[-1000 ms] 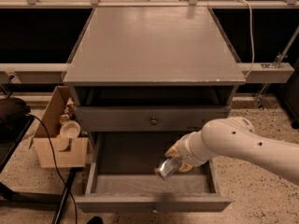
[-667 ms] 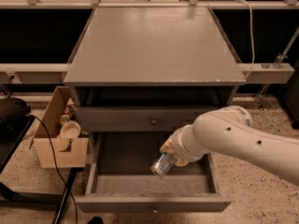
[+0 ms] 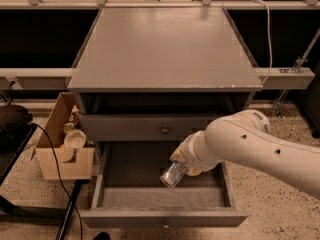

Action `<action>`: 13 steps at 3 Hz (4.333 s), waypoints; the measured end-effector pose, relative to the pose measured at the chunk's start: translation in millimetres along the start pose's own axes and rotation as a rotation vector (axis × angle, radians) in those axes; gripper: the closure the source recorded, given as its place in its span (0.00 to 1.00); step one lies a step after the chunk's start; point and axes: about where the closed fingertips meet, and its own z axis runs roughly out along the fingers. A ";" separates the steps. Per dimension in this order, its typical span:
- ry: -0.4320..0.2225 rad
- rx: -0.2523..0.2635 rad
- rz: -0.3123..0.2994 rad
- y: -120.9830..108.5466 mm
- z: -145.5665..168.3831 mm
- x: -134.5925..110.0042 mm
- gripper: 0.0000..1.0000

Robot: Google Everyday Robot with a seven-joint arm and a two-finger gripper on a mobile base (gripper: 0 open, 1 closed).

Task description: Pick redbull can from middle drawer and place on counter

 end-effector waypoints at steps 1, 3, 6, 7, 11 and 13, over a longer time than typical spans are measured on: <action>0.011 0.012 0.012 -14.8 -17.3 8.2 1.00; 0.085 0.027 0.048 -73.8 -91.2 38.5 1.00; 0.204 0.083 0.100 -148.9 -183.2 91.3 1.00; 0.221 0.096 0.131 -173.5 -185.3 125.5 1.00; 0.124 0.182 0.183 -209.8 -163.7 170.7 1.00; 0.141 0.054 0.249 -219.2 -119.5 214.7 1.00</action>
Offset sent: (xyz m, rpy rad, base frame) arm 0.0421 0.0001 0.1227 0.0137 -0.0786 -0.0734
